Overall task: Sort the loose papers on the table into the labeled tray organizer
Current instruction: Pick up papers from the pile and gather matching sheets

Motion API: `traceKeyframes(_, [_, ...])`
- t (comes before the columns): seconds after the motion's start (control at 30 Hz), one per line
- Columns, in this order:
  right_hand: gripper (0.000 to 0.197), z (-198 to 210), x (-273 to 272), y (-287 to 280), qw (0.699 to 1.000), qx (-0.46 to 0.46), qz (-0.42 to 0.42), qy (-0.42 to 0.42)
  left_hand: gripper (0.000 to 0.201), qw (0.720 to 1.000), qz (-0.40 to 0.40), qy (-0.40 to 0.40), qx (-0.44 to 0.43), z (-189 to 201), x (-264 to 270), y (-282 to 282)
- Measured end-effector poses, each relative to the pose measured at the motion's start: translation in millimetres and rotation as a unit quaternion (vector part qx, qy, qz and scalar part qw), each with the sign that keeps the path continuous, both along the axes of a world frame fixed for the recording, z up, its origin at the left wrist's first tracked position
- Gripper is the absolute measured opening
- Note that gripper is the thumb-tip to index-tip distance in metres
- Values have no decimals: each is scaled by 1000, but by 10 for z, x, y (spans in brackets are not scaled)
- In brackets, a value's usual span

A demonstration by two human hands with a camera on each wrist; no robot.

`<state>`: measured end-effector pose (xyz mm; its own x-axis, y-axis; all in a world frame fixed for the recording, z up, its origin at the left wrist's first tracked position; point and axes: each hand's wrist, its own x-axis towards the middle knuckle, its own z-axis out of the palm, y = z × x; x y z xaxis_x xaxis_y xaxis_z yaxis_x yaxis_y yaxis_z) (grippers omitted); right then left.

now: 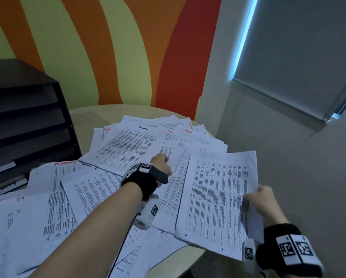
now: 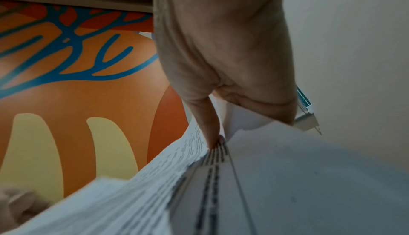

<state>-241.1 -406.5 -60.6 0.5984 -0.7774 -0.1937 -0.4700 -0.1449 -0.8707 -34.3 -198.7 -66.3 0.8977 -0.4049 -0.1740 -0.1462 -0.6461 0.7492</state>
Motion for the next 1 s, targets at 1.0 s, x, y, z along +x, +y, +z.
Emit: traceKeyframes(1.0, [26,831,343,938,926,-191,28,-325,21,902,-37,-122,-413,1096,-580,768])
